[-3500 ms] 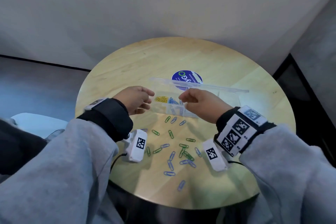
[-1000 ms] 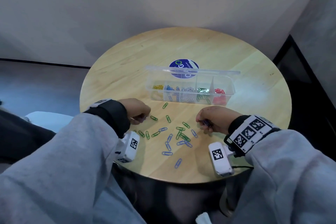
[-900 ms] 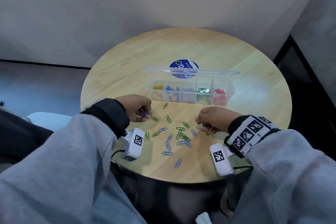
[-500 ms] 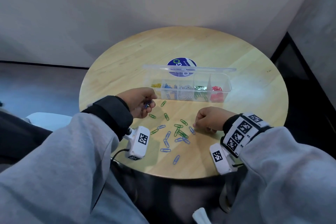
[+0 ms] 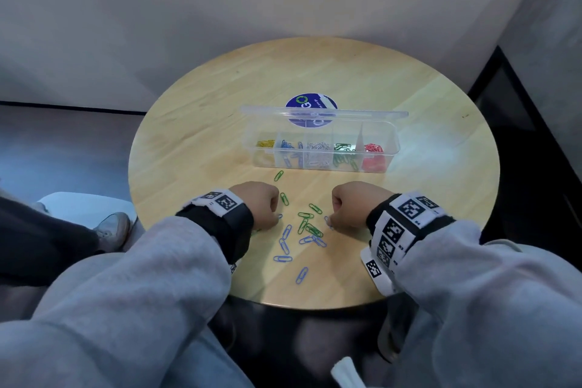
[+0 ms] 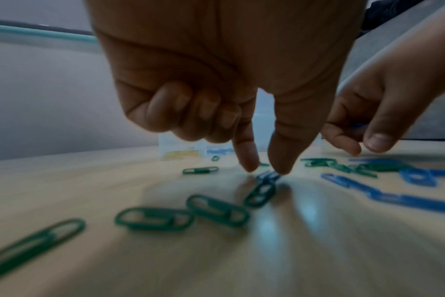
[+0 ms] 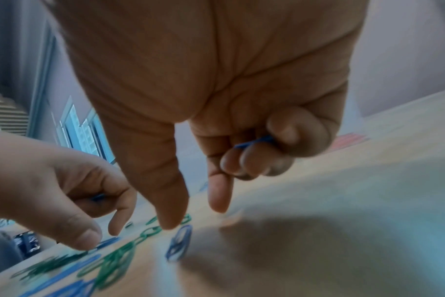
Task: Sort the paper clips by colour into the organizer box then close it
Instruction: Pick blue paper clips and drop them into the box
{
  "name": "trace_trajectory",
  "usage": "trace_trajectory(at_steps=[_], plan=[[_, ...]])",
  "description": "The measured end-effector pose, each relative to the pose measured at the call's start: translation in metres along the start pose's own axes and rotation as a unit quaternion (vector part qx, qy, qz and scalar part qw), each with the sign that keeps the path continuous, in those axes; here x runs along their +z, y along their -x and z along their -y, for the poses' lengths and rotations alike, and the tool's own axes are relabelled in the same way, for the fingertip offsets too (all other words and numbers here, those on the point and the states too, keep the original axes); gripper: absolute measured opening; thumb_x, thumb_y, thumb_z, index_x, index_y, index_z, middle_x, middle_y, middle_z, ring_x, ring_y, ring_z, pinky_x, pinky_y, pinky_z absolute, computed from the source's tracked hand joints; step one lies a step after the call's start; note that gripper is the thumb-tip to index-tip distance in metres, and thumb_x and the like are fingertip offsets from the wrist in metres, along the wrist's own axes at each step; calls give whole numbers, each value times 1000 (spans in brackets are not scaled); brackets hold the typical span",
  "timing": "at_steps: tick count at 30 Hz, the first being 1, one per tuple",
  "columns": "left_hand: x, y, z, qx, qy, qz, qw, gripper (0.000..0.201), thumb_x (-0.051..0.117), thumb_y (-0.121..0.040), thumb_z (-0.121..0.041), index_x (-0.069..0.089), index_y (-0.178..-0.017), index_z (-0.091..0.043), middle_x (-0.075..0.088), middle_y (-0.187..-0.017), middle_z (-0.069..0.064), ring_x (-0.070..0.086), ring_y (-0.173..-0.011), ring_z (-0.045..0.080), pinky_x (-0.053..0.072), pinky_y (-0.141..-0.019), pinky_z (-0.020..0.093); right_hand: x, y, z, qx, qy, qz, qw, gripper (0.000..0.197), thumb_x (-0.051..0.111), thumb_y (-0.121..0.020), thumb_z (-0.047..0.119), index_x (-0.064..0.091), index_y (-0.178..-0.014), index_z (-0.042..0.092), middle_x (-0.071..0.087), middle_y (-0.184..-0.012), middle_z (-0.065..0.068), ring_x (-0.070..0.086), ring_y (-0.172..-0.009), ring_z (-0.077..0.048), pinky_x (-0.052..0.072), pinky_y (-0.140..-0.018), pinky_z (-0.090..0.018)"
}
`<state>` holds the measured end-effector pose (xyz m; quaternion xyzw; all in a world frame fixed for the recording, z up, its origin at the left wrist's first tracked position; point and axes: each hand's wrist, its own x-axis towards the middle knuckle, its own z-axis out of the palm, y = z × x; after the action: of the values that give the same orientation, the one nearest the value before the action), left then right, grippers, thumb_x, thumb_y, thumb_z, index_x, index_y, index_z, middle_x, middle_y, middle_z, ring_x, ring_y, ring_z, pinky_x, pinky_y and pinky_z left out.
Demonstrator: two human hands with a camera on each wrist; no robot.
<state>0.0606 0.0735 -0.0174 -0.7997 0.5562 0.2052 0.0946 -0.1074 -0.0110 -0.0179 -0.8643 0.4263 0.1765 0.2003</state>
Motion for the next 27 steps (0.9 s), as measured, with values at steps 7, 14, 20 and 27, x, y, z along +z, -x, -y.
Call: trace_trajectory(at_steps=[7,14,20,27], plan=[[6,-5,0,2,49,-3,999,8,57,-86,-30,53,-85,-24,45,-68,-11,50,-76,16,28,-50,22,7,-12,7,-29,42,3,999,19,54,-88,22,61,-96,7,66,-101,-7,59,-91,-24,44,-73,-29],[11,-8,0,7,64,-1,998,9,55,-86,-26,50,-78,-26,45,-69,-13,49,-78,15,28,-51,20,13,-18,11,-4,53,33,998,23,55,-79,8,68,-97,9,69,-100,-7,65,-90,-24,51,-72,-30],[8,-4,-1,1,87,14,996,17,53,-82,-21,47,-66,-23,50,-66,-10,48,-65,14,33,-52,21,9,-9,5,2,28,90,996,8,60,-68,8,62,-75,12,58,-72,-7,53,-64,-24,40,-54,-21],[-20,4,-2,-13,370,44,928,24,52,-85,-6,43,-65,-16,54,-68,1,47,-59,14,37,-53,22,-14,2,-14,-44,-206,78,974,16,60,-80,12,53,-66,16,61,-63,1,57,-58,-15,48,-61,-23]])
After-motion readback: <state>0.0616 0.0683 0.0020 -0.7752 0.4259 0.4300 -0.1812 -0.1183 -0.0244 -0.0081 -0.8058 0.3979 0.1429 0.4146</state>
